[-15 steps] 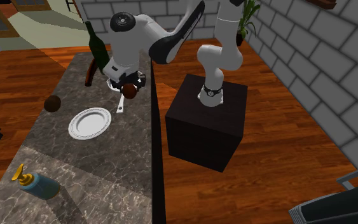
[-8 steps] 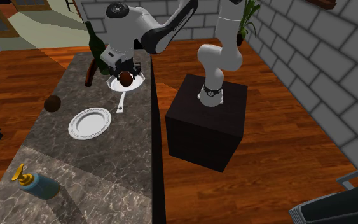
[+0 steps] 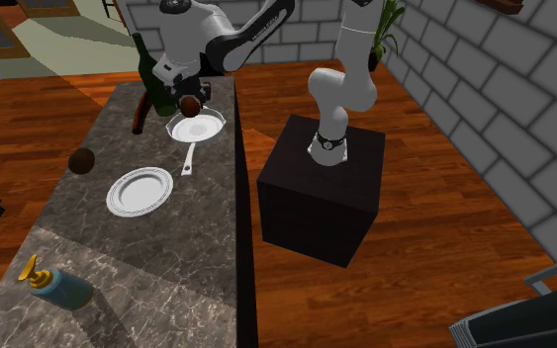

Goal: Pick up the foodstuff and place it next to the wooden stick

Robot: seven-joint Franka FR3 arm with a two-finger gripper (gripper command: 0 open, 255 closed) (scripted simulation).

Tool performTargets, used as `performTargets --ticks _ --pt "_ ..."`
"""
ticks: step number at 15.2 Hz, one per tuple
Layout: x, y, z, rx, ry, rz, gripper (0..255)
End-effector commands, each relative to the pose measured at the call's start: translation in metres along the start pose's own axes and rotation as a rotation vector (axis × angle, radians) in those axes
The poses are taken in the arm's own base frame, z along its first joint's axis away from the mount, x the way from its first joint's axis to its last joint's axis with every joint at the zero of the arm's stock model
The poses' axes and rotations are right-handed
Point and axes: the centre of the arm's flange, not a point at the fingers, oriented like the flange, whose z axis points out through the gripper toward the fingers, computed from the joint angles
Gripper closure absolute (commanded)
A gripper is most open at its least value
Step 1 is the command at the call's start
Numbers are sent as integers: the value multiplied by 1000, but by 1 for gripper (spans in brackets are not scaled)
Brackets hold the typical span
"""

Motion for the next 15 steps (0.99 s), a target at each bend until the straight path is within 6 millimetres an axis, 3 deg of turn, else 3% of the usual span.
performTargets --ticks 1,15 --pt "-27 7 7 0 -1 -2 255" --pt "-200 36 64 0 -1 -2 255"
